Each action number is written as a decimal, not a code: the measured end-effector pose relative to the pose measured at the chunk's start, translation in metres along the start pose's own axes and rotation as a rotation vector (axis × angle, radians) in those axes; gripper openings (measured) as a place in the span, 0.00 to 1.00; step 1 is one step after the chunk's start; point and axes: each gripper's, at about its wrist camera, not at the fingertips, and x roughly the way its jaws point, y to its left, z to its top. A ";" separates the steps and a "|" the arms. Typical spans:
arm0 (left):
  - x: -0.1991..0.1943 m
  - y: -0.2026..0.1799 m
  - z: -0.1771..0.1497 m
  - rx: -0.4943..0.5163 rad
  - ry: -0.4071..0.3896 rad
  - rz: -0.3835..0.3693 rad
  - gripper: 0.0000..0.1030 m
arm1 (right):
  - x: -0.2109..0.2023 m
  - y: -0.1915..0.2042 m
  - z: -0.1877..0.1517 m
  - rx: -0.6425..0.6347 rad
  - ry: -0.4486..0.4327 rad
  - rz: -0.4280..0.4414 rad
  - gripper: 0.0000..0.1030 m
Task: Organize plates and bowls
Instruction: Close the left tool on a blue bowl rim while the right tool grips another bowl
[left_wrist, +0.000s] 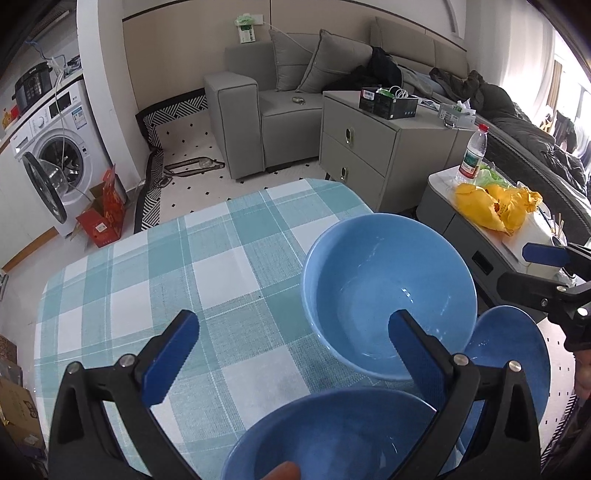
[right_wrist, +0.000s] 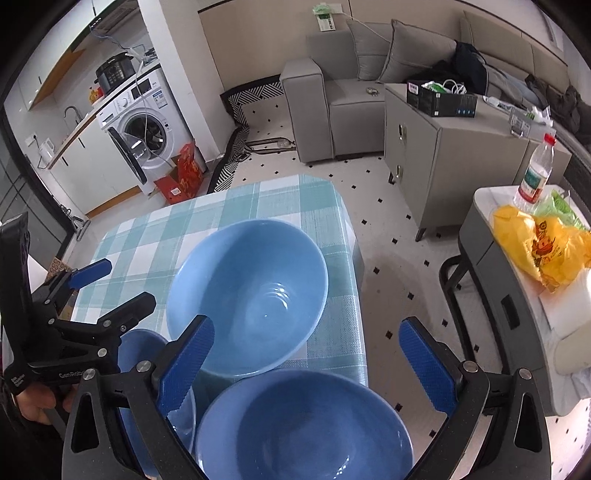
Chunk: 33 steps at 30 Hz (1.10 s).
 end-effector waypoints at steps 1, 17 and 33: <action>0.003 0.001 0.000 -0.004 0.004 -0.004 1.00 | 0.003 -0.001 0.000 0.003 0.004 0.001 0.99; 0.043 0.002 -0.001 -0.015 0.079 -0.018 0.97 | 0.062 -0.021 0.001 0.054 0.110 0.000 0.76; 0.059 -0.005 -0.007 0.018 0.145 -0.078 0.40 | 0.075 -0.014 -0.008 0.023 0.138 0.021 0.46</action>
